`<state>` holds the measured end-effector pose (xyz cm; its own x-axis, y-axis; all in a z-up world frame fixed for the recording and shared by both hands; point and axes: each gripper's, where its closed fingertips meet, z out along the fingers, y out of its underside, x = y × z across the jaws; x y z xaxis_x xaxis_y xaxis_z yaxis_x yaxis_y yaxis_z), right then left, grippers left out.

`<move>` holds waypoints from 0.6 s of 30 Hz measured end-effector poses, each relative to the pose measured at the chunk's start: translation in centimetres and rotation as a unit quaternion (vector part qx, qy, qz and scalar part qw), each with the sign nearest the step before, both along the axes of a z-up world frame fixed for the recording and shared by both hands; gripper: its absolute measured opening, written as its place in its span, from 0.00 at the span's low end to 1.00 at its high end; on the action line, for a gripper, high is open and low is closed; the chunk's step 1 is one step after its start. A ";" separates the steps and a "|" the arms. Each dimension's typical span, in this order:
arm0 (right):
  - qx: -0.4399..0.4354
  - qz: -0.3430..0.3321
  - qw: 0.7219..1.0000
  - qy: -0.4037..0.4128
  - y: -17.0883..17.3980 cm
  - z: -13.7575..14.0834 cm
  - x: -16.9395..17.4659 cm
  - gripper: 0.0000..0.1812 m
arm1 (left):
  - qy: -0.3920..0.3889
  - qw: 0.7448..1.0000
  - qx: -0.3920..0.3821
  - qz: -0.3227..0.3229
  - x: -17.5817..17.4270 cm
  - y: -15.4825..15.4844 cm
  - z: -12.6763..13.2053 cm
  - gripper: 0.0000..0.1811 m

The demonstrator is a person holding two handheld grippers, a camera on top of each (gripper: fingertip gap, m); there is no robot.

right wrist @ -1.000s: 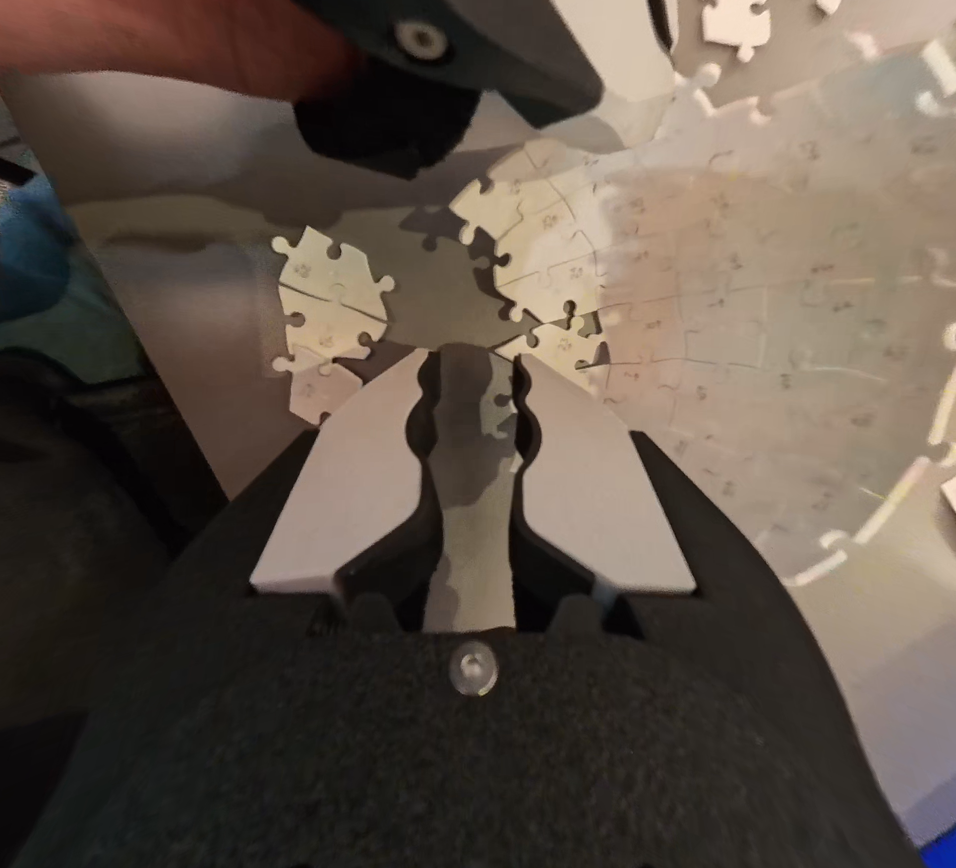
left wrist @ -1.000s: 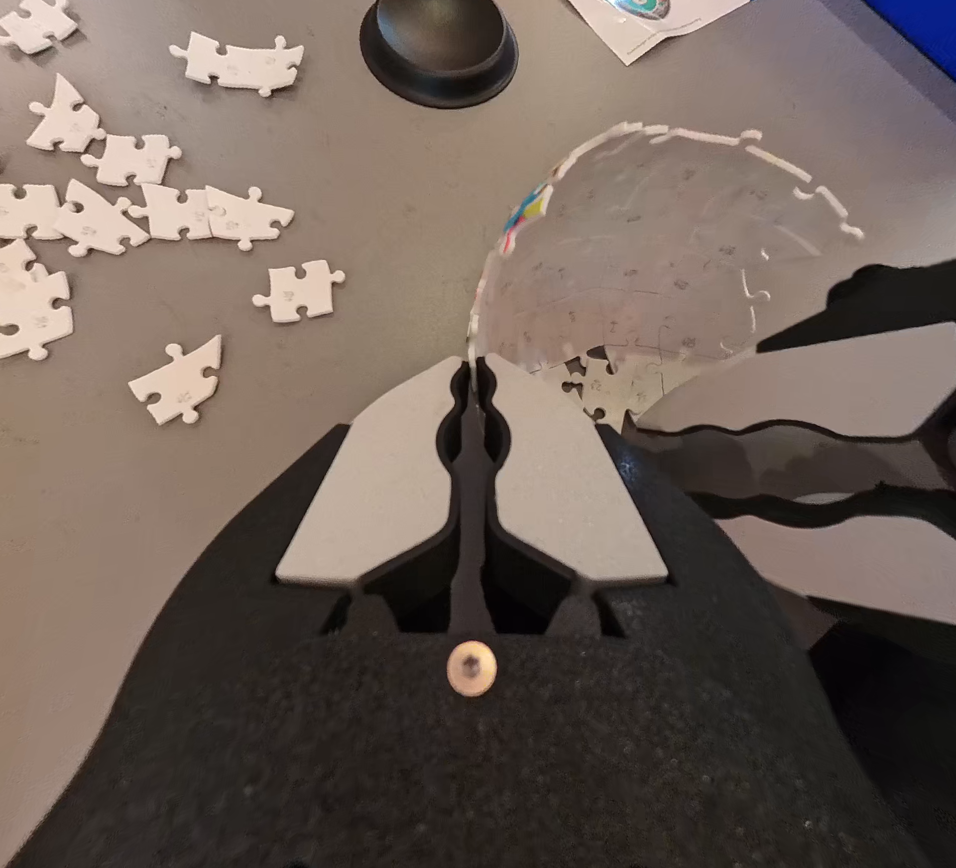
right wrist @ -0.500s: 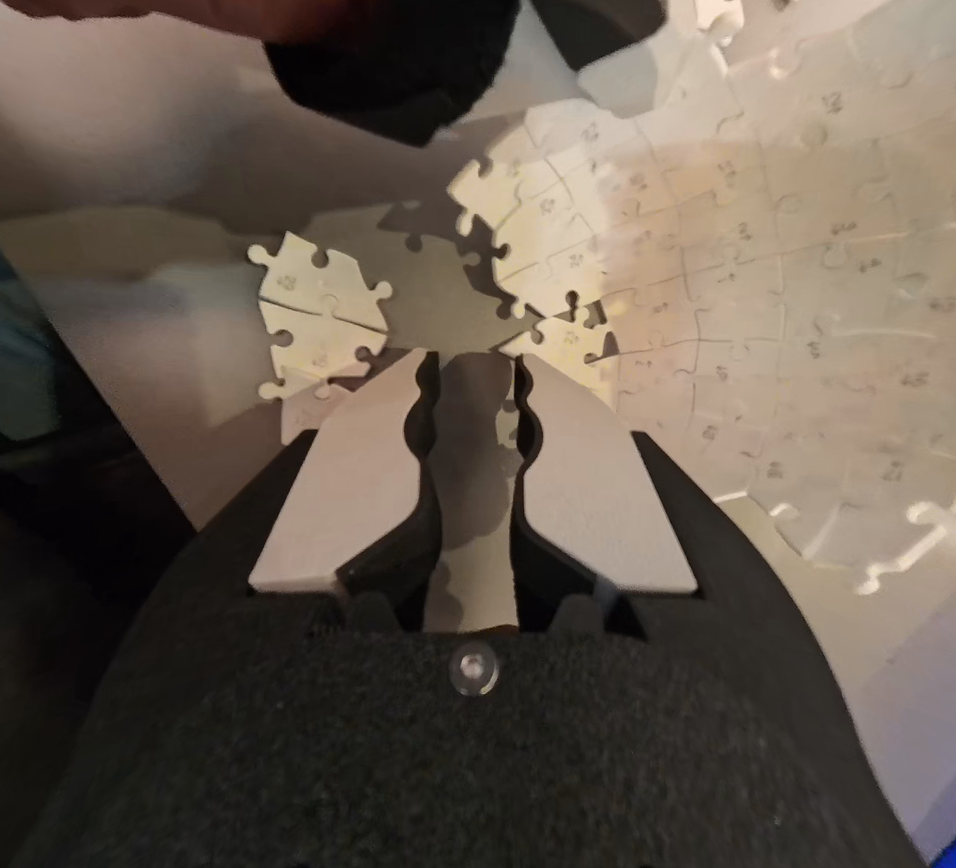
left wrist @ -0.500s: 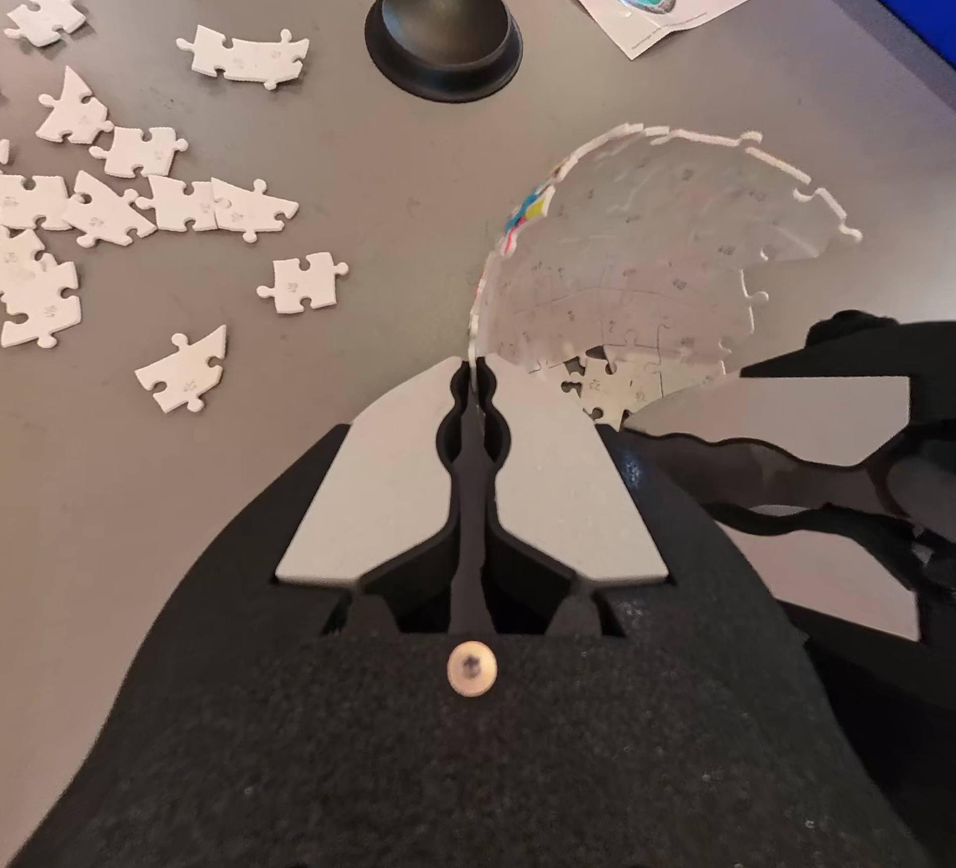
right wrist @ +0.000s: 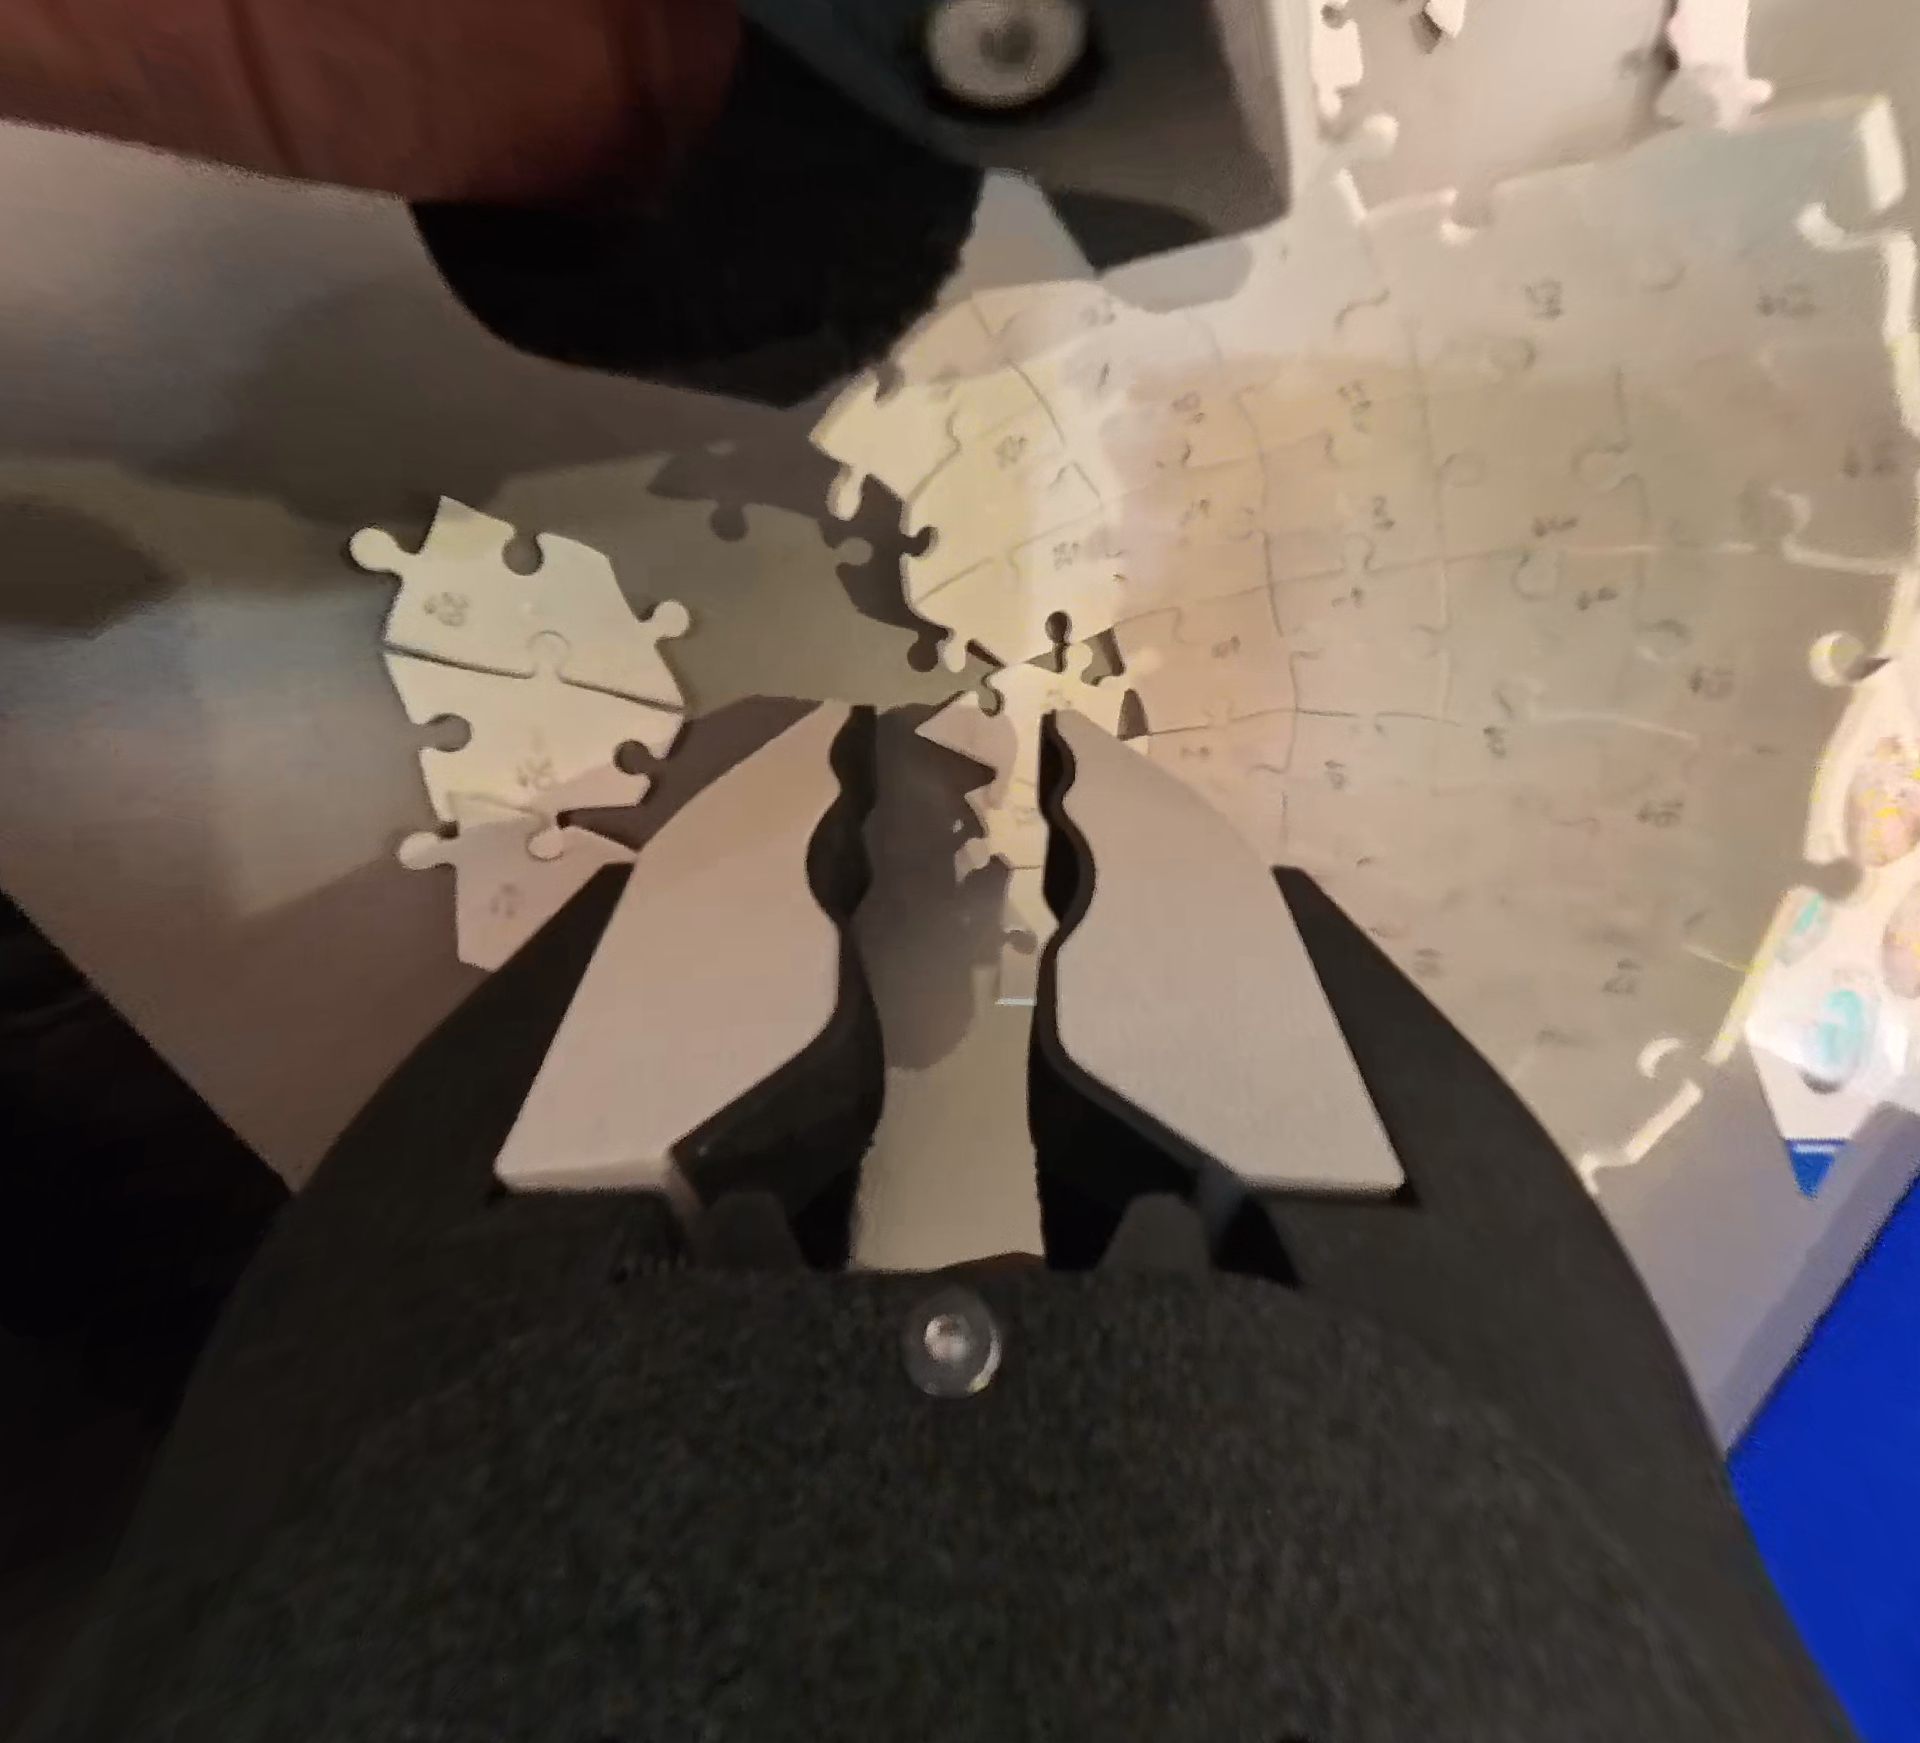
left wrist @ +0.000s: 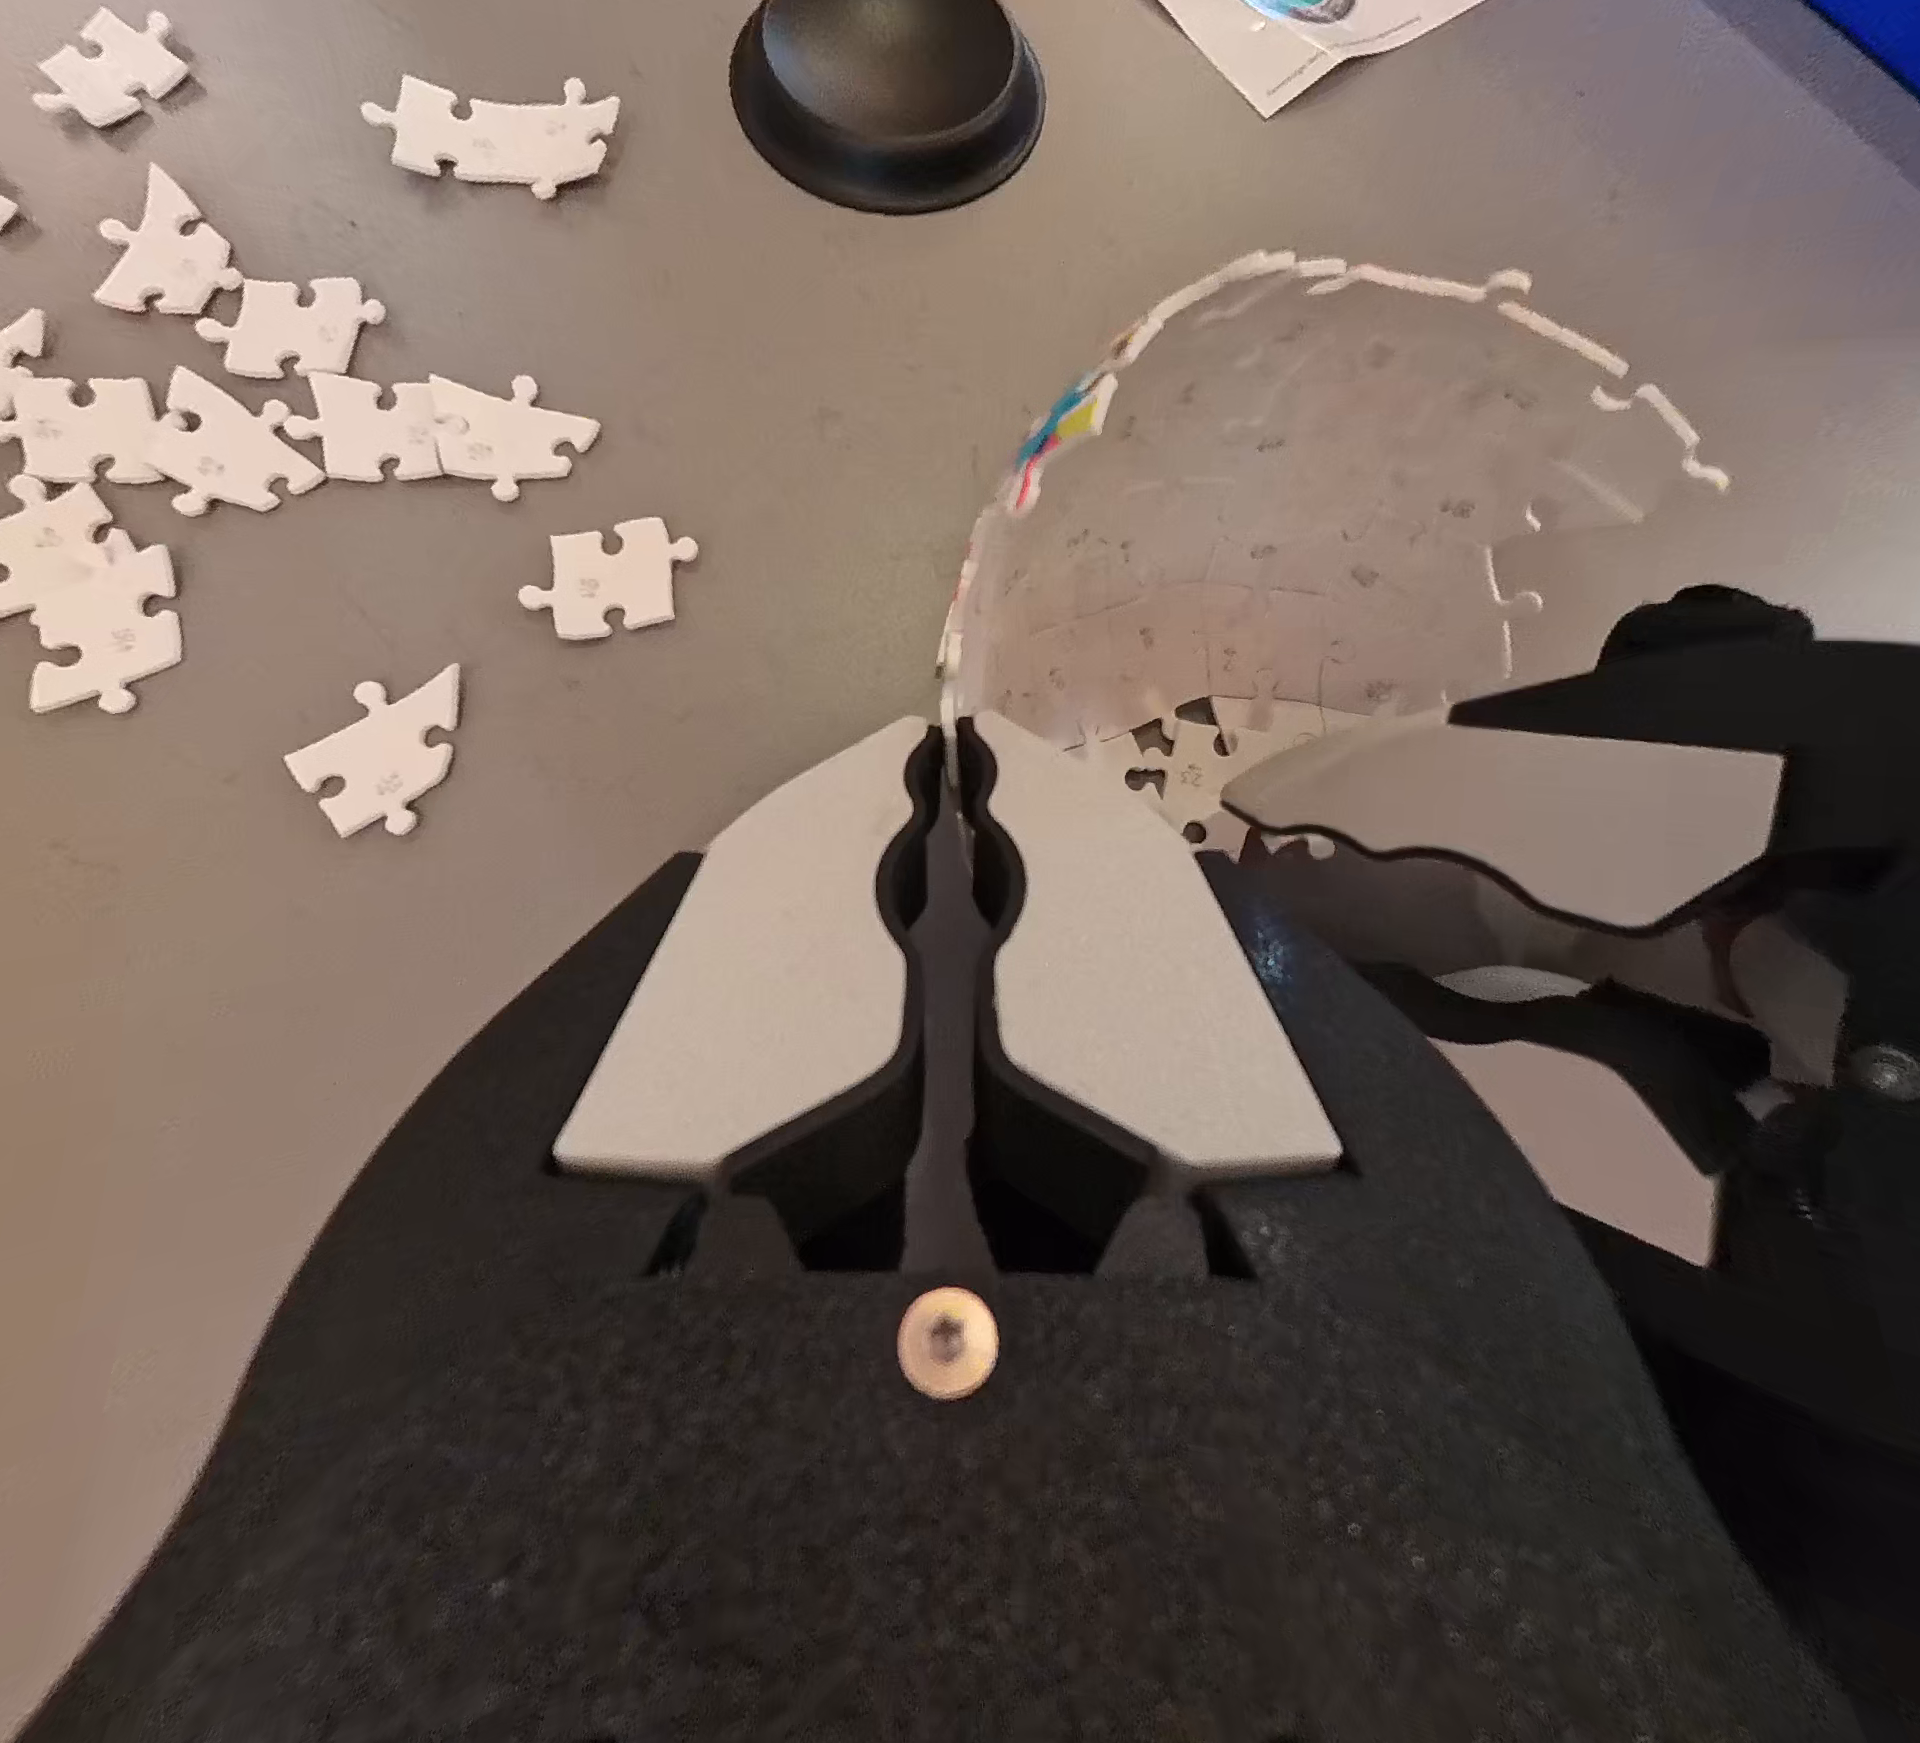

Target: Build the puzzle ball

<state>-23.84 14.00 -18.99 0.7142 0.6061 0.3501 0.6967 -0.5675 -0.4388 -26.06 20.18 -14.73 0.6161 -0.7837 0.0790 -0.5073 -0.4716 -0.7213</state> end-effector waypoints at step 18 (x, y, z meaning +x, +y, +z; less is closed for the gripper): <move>0.077 0.108 0.990 -0.055 -0.5 1.9 -0.5 0.01 | -0.001 1.000 -0.006 -0.003 -0.1 0.1 -0.2 0.01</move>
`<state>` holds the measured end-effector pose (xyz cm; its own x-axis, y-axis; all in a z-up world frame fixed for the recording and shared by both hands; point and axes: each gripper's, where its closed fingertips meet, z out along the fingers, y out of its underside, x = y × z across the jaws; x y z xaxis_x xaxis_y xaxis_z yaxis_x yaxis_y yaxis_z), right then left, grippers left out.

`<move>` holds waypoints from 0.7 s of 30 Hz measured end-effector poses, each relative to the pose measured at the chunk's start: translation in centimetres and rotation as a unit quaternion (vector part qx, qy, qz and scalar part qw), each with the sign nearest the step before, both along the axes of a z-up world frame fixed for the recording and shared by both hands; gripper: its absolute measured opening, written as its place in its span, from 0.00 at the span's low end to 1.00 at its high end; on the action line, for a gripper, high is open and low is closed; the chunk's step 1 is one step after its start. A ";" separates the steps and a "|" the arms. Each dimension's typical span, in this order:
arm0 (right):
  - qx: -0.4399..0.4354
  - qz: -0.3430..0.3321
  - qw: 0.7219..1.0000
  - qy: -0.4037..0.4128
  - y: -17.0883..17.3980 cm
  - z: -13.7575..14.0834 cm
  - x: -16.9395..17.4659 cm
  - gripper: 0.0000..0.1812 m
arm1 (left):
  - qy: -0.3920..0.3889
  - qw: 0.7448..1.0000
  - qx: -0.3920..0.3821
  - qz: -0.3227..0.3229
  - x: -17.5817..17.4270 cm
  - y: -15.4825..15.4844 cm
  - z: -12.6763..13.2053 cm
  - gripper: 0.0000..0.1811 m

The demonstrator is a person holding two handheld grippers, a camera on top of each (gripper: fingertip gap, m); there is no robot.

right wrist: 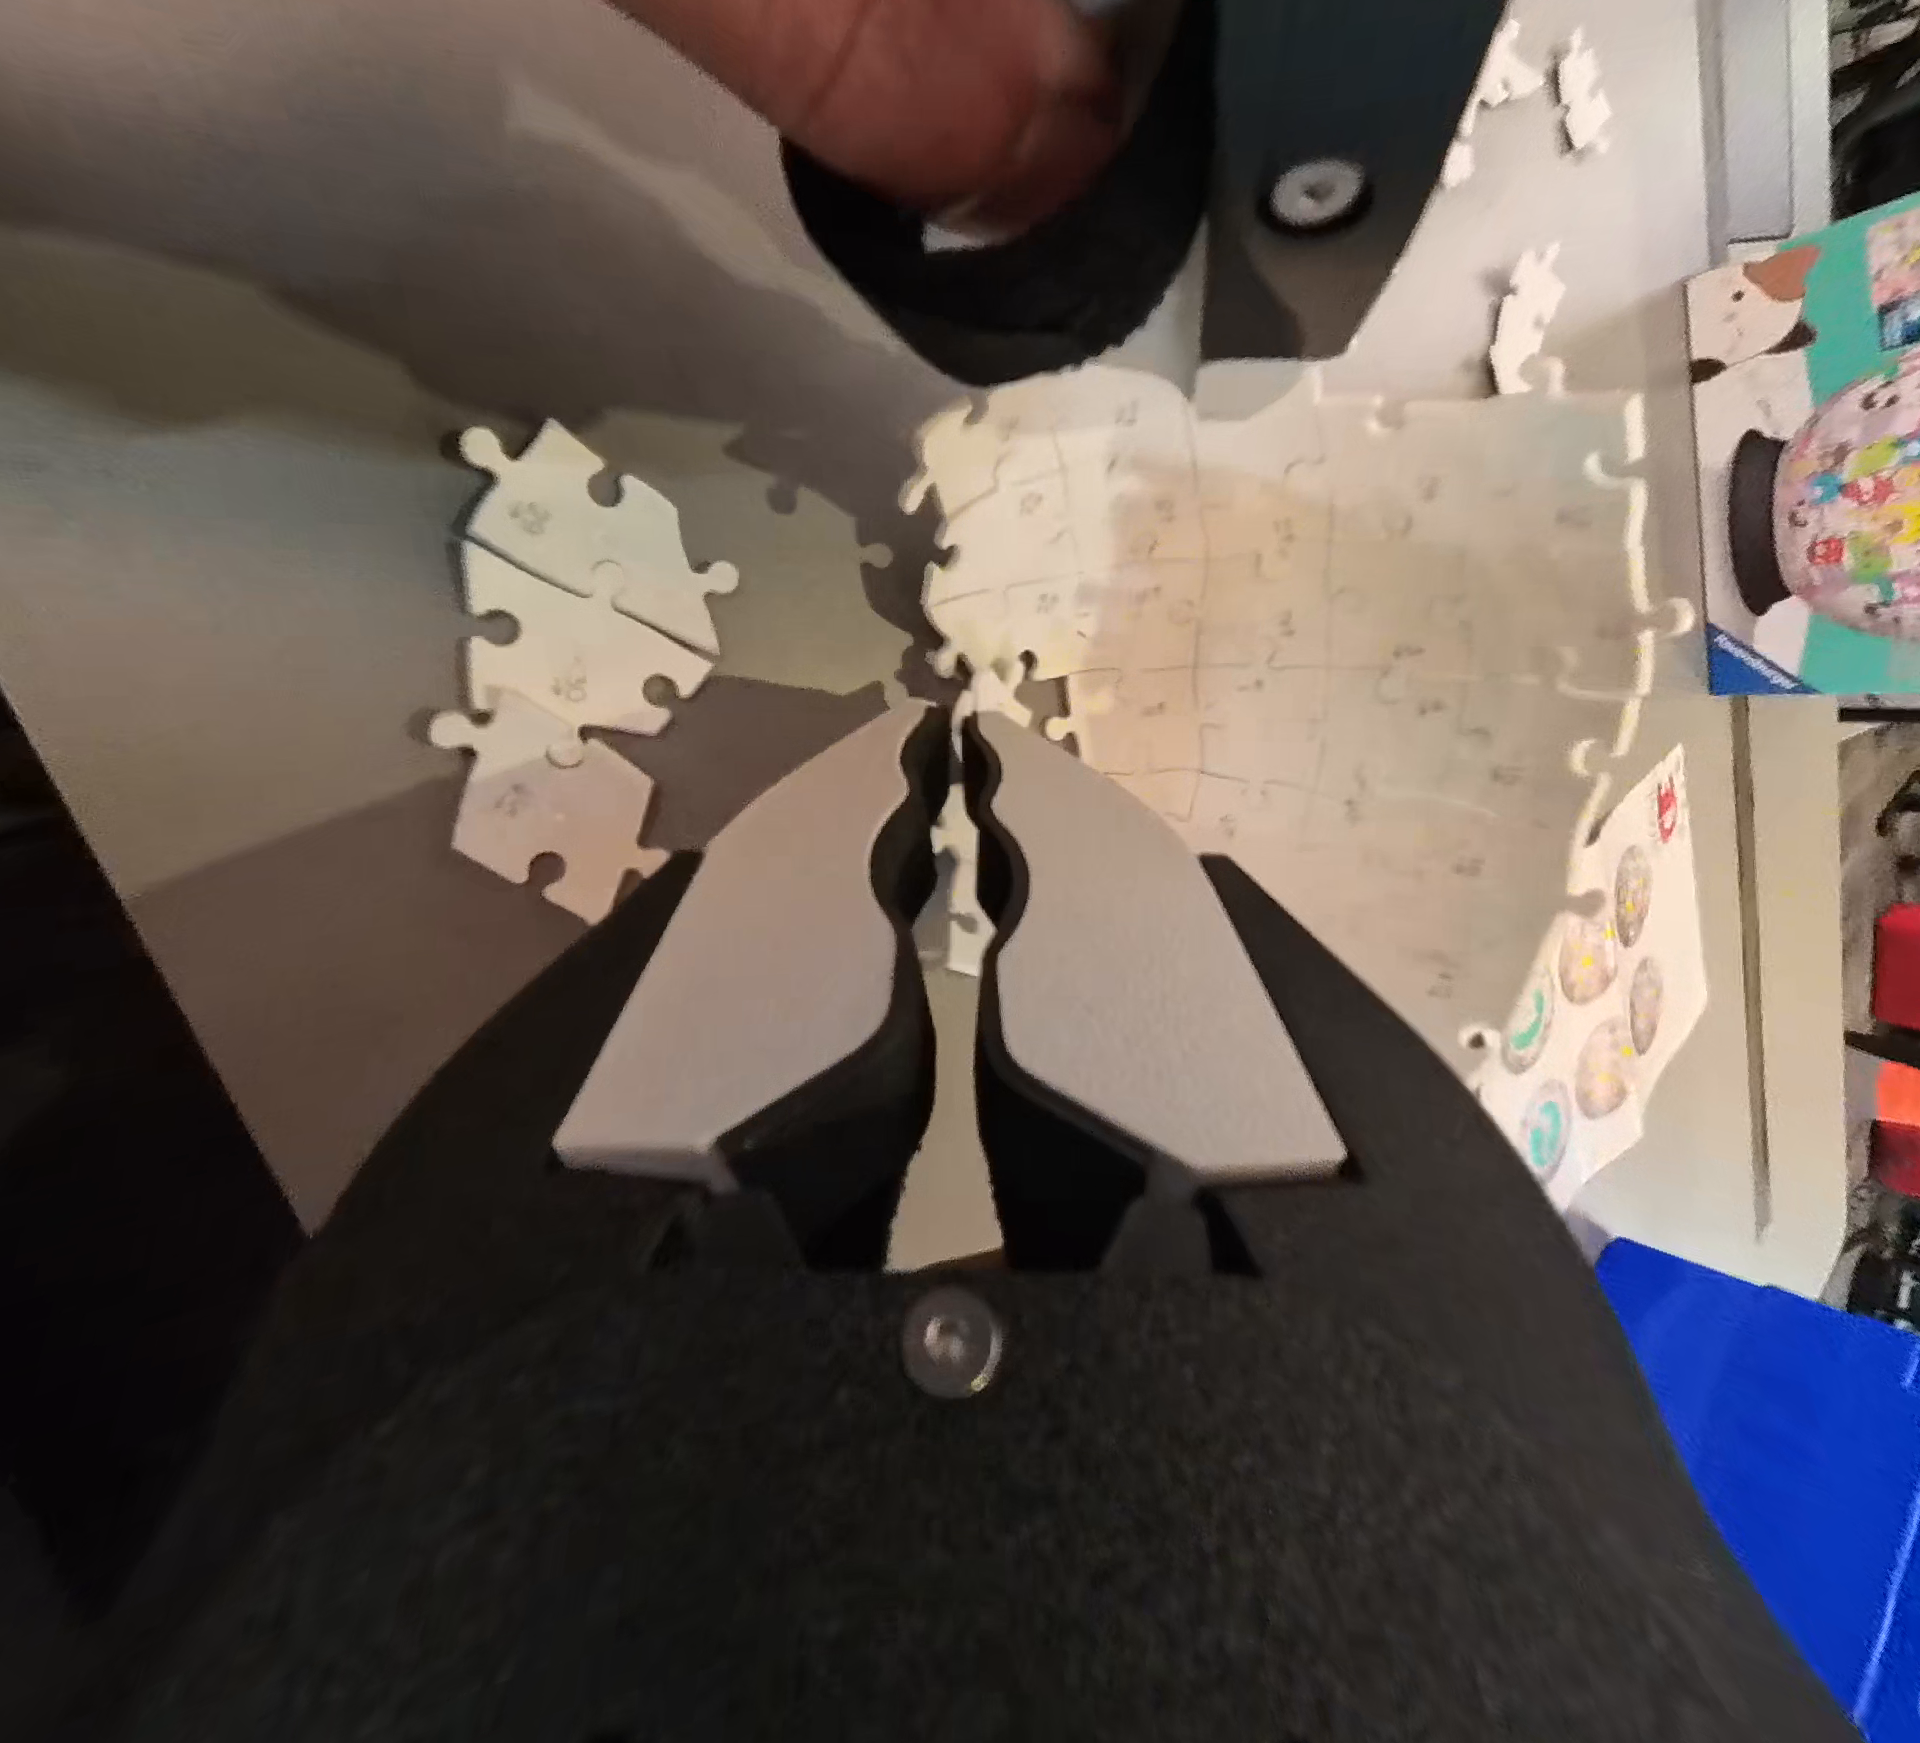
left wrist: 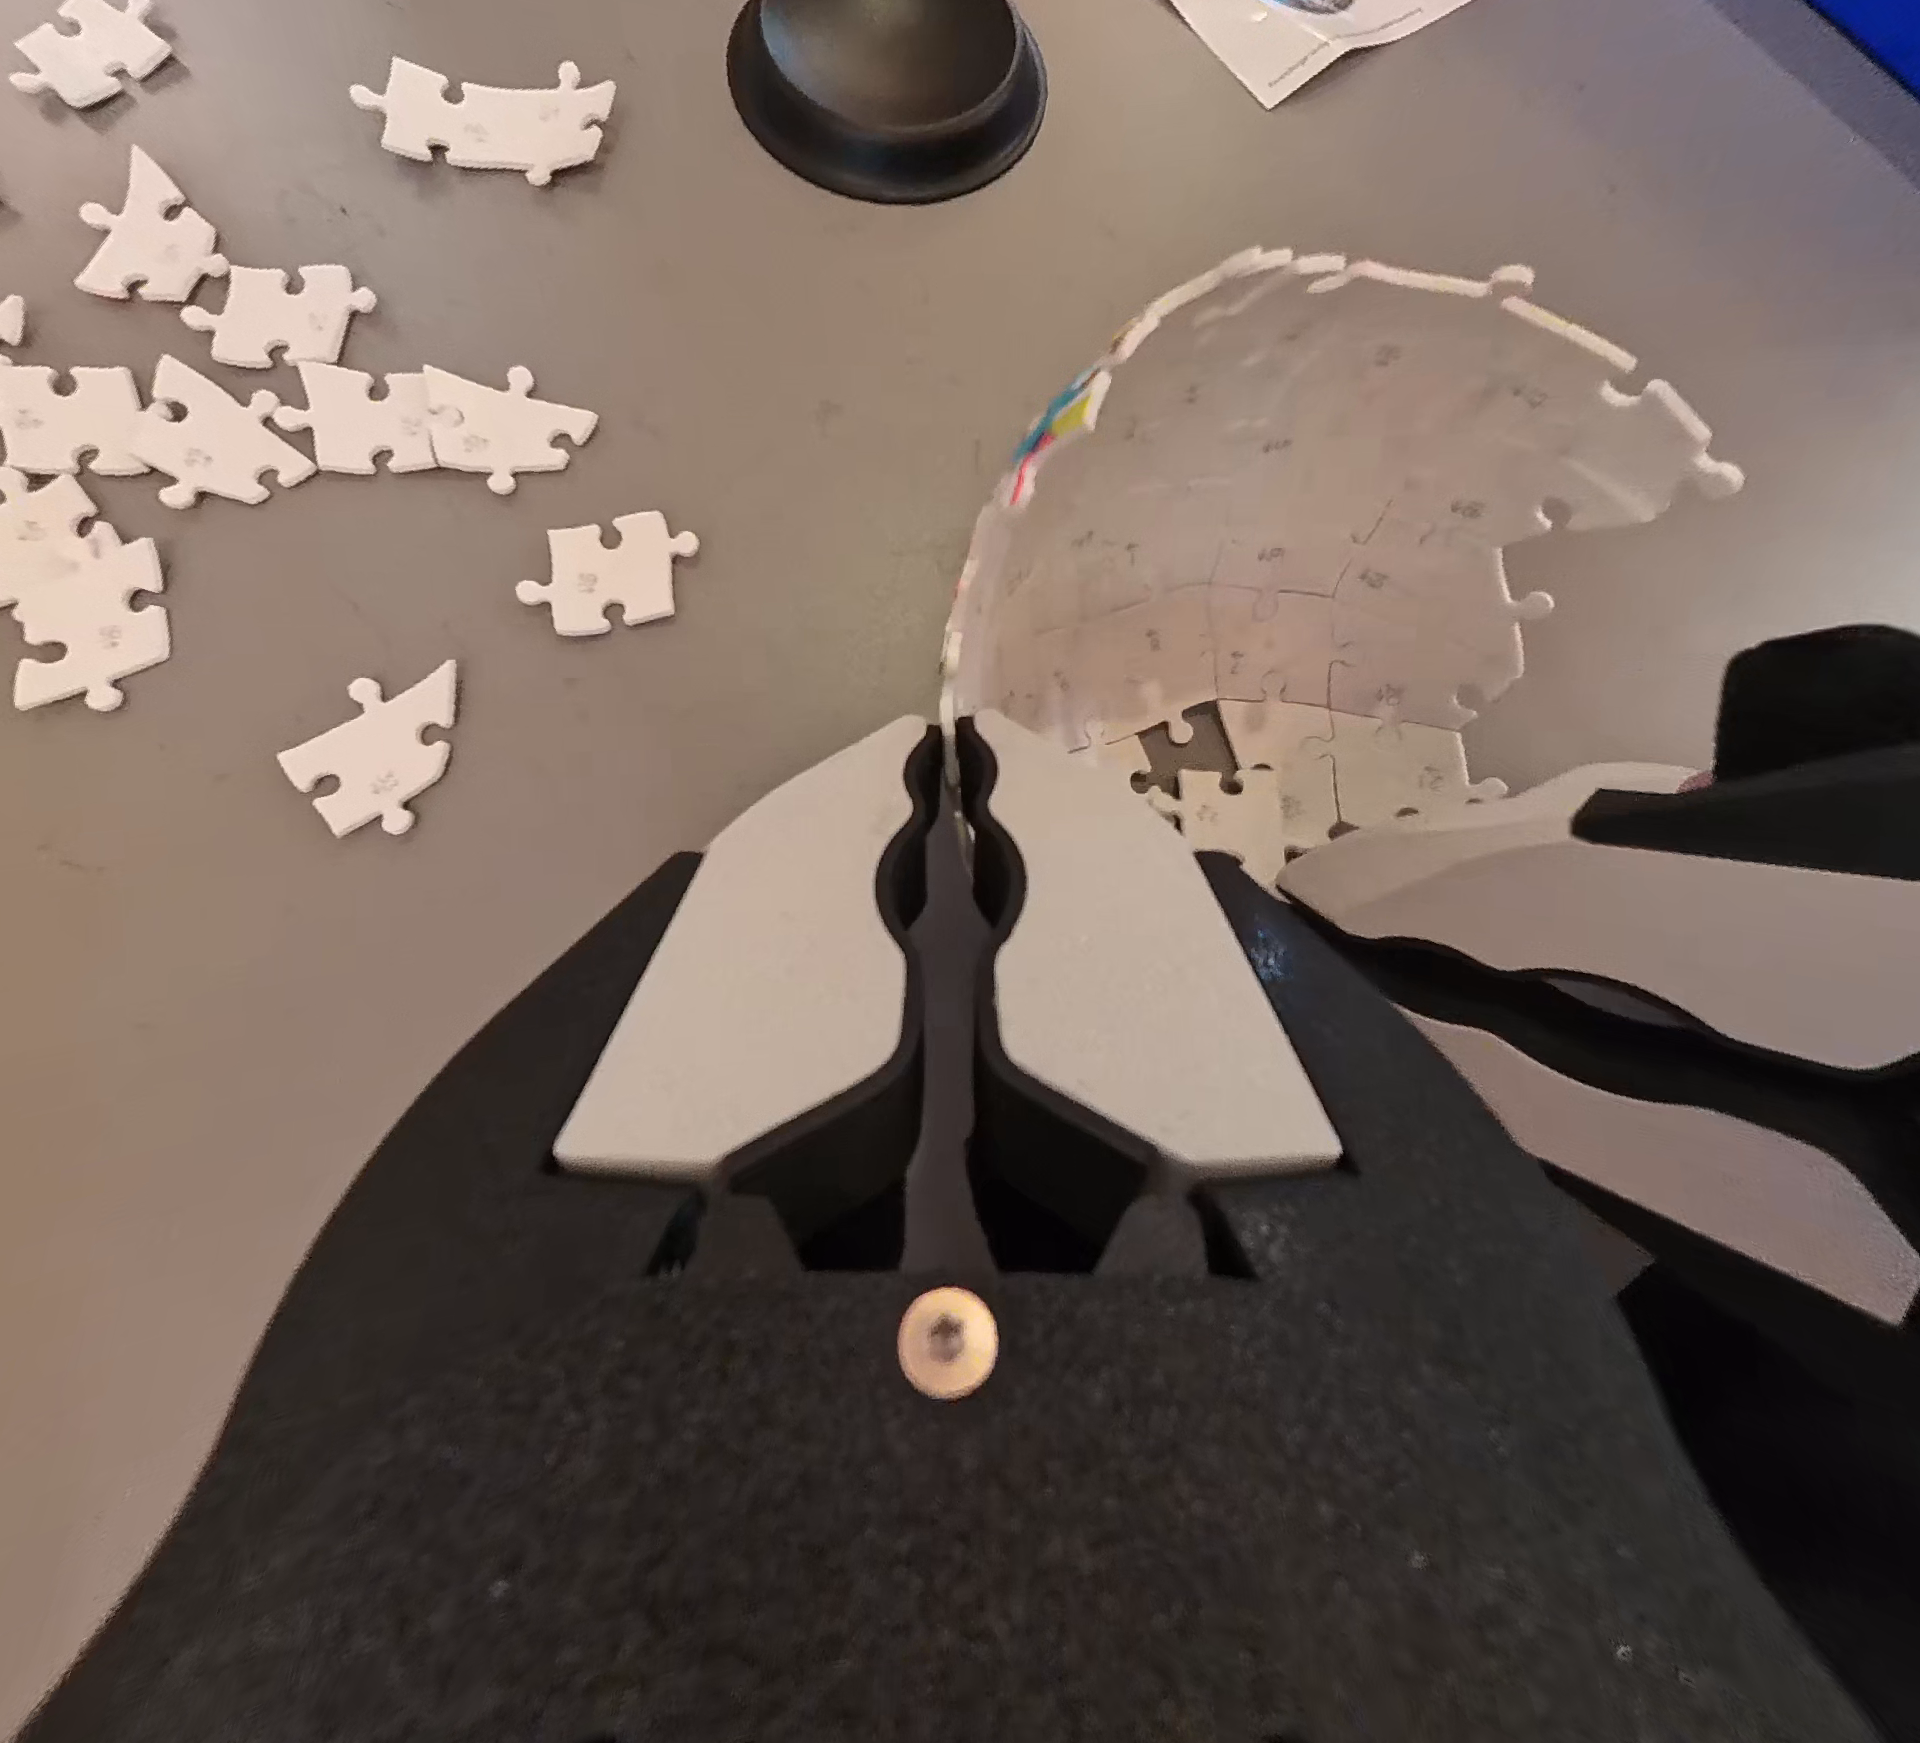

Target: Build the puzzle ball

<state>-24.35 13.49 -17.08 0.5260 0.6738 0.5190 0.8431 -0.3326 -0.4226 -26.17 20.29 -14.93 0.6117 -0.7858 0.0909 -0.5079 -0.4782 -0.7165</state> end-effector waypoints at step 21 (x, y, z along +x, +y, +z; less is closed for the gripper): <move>0.054 0.163 0.972 -0.163 0.0 -1.1 1.0 0.01 | 0.028 0.998 0.012 -0.055 0.5 -0.2 0.1 0.01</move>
<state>-23.34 13.44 -18.16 0.0902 0.7089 0.6995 0.9911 0.0053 -0.1331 -25.63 20.07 -14.84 0.5253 -0.8500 0.0395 -0.5962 -0.4008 -0.6956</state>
